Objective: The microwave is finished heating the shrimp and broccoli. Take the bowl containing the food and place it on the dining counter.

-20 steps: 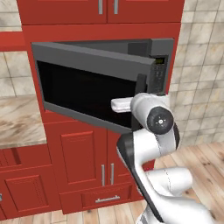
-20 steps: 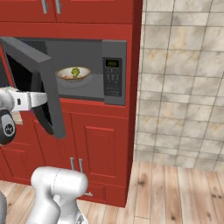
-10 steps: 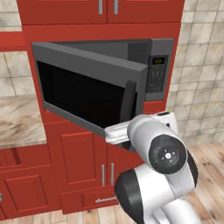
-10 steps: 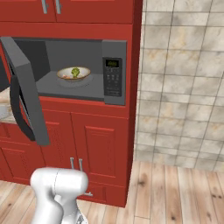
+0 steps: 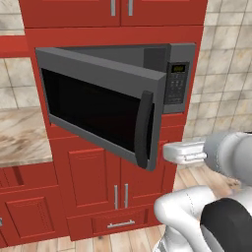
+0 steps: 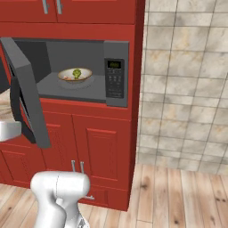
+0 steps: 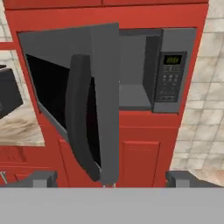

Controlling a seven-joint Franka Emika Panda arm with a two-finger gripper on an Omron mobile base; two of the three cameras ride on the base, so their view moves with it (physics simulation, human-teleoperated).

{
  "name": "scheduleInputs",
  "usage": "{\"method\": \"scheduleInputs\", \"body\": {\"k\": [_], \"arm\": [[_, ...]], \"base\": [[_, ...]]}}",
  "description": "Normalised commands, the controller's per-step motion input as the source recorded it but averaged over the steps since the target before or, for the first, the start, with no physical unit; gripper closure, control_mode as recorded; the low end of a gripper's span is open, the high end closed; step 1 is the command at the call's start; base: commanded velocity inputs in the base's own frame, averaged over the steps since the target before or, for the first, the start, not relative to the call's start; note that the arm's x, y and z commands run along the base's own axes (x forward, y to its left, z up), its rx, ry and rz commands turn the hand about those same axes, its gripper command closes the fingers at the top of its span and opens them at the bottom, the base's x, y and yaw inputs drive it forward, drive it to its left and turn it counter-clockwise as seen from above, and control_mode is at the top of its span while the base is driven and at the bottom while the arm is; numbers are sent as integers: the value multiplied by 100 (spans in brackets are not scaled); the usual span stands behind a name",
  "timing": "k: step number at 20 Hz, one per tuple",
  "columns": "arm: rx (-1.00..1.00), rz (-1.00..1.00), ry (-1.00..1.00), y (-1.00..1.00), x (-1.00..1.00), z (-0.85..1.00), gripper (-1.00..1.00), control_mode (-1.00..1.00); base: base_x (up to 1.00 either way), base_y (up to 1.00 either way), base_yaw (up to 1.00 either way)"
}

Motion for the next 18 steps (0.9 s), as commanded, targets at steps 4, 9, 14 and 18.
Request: {"method": "scheduleInputs", "body": {"k": [4, 9, 14, 18], "arm": [[44, 4, 6, -100, 12, 33, -100, -100], [39, 9, 14, -100, 83, 13, -100, -100], [23, 12, 19, -69, 100, -37, -100, -100], [22, 7, 20, -14, 99, -34, -100, -100]], "base": [[0, 0, 0], [0, 0, 0], [0, 0, 0], [0, 0, 0]]}}
